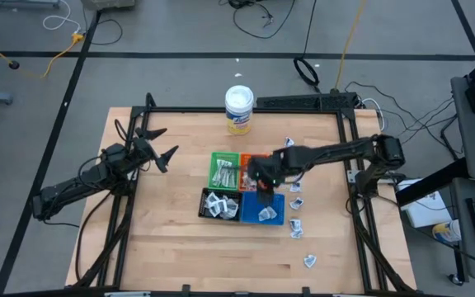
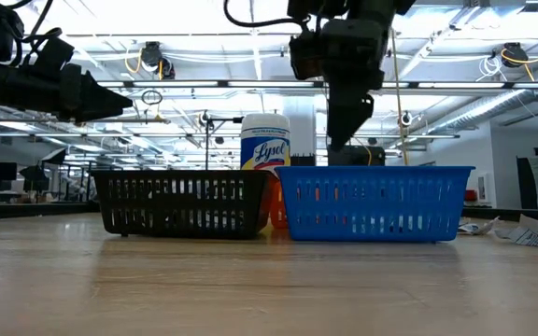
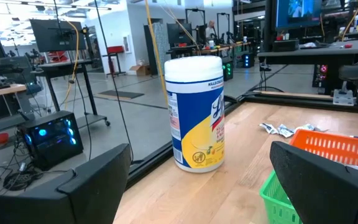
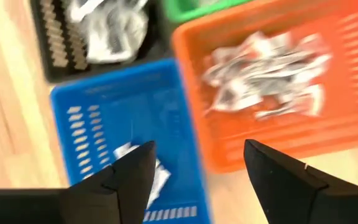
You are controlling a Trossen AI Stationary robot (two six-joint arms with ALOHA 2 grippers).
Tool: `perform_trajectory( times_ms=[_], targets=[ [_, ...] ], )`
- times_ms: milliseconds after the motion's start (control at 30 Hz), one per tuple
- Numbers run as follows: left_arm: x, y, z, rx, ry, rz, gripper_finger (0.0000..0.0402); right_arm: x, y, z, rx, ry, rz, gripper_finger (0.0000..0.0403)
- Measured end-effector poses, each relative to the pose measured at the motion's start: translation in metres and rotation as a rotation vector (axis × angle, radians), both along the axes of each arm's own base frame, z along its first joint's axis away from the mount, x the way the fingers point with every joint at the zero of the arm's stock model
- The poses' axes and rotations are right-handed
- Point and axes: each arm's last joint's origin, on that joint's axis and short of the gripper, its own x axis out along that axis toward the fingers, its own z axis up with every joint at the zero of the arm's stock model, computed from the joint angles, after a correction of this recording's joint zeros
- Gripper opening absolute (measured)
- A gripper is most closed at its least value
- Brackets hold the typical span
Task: Pick & Place First Aid Supplies
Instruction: Put the alcohol pad into the blue bin
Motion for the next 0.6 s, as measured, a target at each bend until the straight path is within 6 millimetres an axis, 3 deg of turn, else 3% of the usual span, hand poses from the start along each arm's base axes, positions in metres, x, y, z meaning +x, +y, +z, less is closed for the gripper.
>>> perform_trajectory(
  times_ms=[267,433,600],
  targets=[
    [0.000,0.000,0.000,0.000,-0.001,0.000,0.0392,-0.013,-0.076,0.008,-0.005,0.002,-0.288,0.0221],
    [0.000,0.000,0.000,0.000,-0.001,0.000,0.0392,-0.034,-0.129,0.006,-0.066,0.072,-0.551,0.0213],
    [0.000,0.000,0.000,0.000,-0.001,0.000,0.0392,-0.059,-0.170,0.004,-0.142,0.141,-0.722,0.0210]
  ],
)
